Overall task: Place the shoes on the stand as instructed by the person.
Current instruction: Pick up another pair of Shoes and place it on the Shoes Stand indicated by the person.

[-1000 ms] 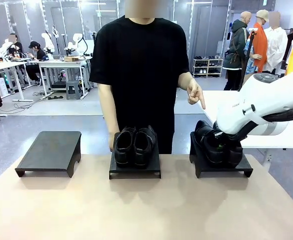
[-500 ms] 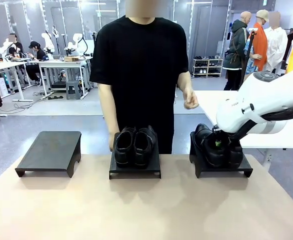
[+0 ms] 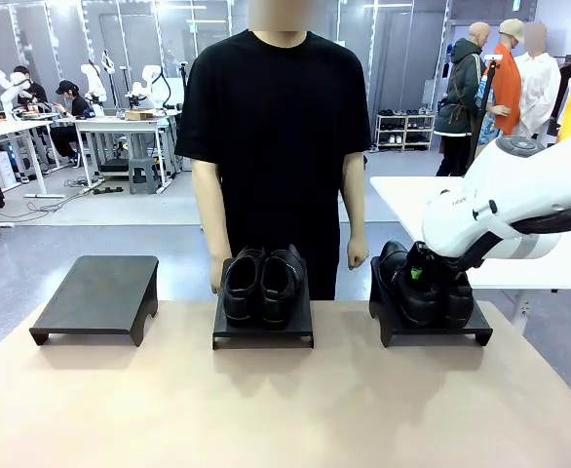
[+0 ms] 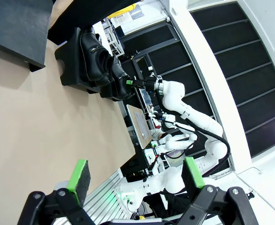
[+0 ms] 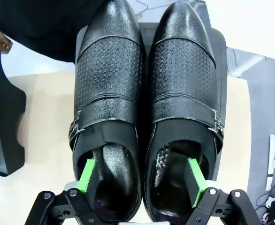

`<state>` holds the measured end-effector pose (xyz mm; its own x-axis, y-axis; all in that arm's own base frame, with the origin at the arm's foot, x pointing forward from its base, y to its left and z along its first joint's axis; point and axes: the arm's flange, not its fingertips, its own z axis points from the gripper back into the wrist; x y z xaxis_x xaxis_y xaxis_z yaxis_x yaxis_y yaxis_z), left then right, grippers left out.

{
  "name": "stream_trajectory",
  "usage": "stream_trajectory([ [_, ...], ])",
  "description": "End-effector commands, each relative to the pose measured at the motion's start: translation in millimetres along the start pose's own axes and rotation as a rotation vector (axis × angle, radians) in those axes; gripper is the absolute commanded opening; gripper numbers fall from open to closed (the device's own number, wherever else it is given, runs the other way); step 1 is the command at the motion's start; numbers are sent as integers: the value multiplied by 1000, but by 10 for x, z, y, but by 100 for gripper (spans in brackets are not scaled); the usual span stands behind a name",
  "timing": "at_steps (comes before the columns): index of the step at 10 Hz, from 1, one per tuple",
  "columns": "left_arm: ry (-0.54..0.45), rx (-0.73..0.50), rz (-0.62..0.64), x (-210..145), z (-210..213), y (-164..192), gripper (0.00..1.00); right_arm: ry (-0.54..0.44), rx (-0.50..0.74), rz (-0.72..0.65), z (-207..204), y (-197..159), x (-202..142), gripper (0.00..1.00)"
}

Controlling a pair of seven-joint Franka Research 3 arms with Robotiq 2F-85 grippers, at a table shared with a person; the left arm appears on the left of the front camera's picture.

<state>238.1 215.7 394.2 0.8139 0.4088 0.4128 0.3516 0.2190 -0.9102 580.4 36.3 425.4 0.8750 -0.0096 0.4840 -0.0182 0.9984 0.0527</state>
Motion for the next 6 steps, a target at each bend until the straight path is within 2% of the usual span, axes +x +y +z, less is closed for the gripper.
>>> stream_trajectory([
  [1, -14, -20, -5, 31, 0, -41, 100, 6, 0, 0, -39, 0, -4, 92],
  [6, -14, -20, -5, 31, 0, -41, 100, 6, 0, 0, -39, 0, -4, 92],
])
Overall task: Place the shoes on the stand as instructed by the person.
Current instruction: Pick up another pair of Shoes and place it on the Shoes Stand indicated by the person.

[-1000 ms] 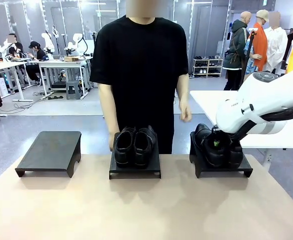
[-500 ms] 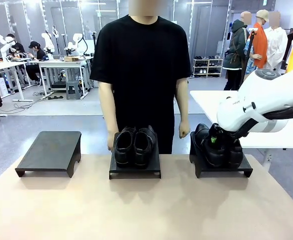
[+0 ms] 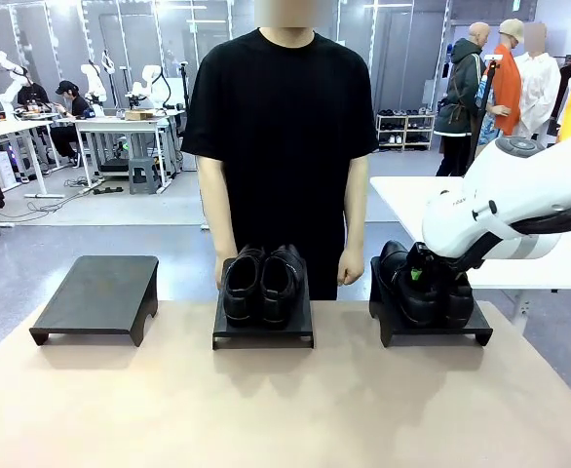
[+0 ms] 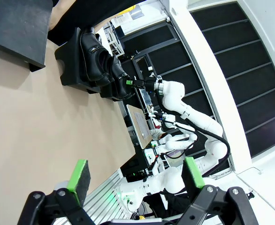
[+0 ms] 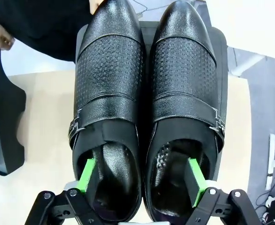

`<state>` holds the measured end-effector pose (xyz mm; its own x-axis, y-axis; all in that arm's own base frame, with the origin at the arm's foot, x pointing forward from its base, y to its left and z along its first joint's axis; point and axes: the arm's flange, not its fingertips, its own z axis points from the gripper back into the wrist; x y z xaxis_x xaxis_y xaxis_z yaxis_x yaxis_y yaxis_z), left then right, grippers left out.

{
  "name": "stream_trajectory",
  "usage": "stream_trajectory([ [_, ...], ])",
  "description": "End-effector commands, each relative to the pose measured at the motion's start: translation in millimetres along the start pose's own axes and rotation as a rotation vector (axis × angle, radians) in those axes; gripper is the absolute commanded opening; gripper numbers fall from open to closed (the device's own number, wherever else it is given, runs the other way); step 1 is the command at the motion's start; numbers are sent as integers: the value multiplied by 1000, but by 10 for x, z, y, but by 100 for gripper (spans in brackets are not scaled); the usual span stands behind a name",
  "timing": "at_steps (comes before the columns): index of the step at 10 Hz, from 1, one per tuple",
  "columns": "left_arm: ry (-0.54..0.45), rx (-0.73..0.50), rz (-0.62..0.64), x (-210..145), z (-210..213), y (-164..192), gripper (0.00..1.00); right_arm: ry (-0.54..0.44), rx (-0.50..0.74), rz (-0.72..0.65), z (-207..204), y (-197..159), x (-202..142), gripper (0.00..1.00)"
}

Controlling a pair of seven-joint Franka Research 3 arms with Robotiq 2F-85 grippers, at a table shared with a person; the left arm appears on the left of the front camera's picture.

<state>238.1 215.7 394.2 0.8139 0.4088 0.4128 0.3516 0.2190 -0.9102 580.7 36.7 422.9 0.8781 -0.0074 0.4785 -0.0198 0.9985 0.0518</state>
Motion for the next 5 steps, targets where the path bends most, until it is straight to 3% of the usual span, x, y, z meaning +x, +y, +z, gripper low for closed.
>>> stream_trajectory([
  [1, -14, -20, -5, 31, 0, -41, 100, -1, 0, -2, -16, -3, 6, 92],
  [5, -14, -20, -5, 31, 0, -41, 100, -1, 0, -2, -16, -3, 6, 92],
])
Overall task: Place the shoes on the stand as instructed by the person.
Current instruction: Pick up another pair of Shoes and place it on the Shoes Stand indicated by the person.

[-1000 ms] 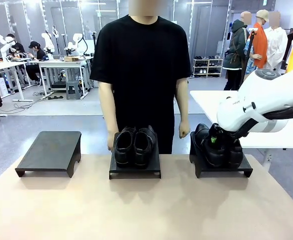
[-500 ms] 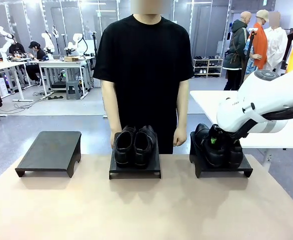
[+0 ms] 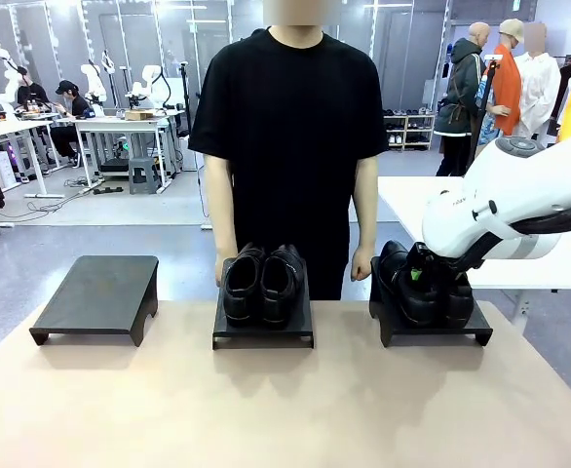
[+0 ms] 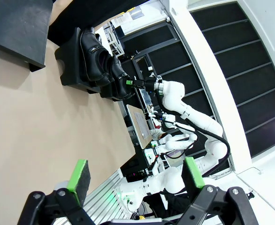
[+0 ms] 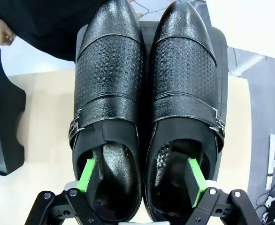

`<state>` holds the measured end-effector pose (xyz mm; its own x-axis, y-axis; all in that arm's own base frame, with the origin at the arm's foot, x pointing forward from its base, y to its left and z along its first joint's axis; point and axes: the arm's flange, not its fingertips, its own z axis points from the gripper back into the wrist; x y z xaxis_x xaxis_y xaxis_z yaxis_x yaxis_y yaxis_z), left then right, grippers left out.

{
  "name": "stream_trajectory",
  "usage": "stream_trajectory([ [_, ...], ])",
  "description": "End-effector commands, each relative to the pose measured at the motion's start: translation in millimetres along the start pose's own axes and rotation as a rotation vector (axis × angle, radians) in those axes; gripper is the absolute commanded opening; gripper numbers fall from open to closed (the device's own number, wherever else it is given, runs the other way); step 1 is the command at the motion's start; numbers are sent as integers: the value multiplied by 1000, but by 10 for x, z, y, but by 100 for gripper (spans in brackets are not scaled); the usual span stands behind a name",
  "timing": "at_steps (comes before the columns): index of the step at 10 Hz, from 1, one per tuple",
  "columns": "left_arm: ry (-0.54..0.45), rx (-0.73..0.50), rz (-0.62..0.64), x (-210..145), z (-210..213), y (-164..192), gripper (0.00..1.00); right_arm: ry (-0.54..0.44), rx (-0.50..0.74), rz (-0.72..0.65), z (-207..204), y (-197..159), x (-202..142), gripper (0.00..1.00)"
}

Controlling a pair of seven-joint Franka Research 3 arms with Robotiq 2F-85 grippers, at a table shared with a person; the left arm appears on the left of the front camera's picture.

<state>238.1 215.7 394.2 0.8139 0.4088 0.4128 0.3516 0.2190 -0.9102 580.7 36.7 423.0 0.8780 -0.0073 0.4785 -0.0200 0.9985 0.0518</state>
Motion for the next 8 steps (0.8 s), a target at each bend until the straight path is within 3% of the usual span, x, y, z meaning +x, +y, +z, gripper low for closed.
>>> stream_trajectory([
  [1, -14, -20, -5, 31, 0, -41, 100, -1, 0, -2, -16, -3, 6, 92],
  [2, -14, -20, -5, 31, 0, -41, 100, 0, 0, 0, 0, 0, 0, 89],
  [6, -14, -20, -5, 31, 0, -41, 100, 63, 176, -119, 1266, -439, -436, 93],
  [8, -14, -20, -5, 31, 0, -41, 100, 163, 391, -187, 1577, -825, -780, 93],
])
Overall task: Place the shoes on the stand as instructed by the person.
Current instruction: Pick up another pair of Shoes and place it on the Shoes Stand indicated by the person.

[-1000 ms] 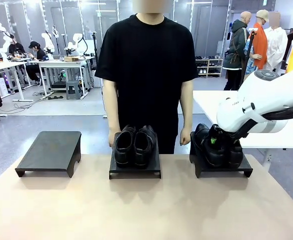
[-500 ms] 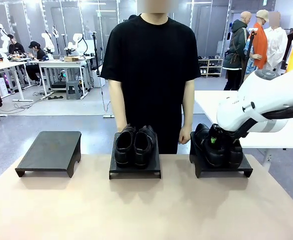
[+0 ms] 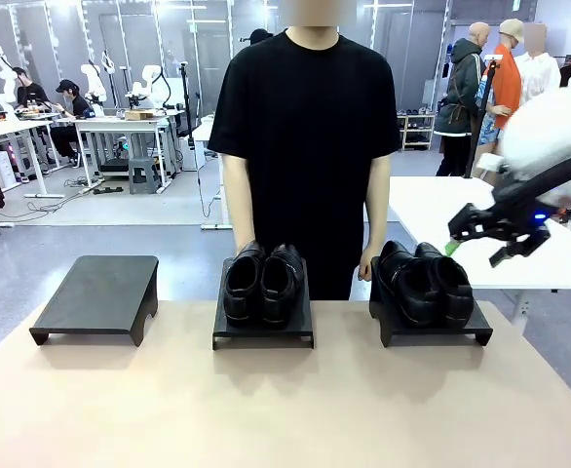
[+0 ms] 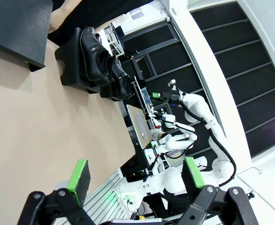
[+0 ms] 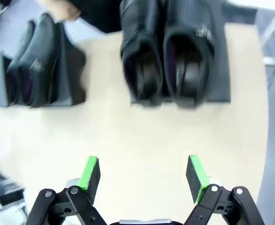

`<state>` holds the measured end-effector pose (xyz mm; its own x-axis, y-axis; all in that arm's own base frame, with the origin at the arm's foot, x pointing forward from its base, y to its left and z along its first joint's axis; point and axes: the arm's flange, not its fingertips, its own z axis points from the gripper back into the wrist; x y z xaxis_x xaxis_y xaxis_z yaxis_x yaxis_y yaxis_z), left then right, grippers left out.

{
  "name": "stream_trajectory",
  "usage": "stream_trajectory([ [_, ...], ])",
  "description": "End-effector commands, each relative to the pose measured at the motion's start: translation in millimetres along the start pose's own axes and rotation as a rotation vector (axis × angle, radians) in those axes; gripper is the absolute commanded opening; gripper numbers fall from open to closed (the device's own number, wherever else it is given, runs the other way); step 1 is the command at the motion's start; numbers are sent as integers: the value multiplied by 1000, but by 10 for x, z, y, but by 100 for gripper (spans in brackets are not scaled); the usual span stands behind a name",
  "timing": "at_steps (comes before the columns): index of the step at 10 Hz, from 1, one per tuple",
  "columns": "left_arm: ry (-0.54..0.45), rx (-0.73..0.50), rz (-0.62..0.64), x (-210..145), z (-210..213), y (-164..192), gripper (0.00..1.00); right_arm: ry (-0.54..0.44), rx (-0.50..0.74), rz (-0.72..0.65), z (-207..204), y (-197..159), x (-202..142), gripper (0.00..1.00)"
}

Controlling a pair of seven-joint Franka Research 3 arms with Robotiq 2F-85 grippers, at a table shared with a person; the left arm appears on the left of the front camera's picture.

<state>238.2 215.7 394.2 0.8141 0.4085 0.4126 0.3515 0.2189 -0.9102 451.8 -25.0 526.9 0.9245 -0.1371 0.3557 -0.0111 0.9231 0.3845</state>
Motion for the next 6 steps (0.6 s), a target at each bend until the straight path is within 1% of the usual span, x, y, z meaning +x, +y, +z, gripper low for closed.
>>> stream_trajectory([
  [1, -15, -20, -5, 30, 1, -42, 100, 111, 193, -75, 236, -512, -273, 93],
  [3, -15, -20, -5, 30, 1, -42, 100, 214, 443, -160, 413, -1093, -663, 93],
  [4, -15, -20, -5, 30, 1, -42, 100, 223, 563, -207, 468, -1420, -942, 93],
  [6, -15, -20, -5, 30, 1, -42, 100, 149, 712, -291, 548, -1916, -1491, 93],
])
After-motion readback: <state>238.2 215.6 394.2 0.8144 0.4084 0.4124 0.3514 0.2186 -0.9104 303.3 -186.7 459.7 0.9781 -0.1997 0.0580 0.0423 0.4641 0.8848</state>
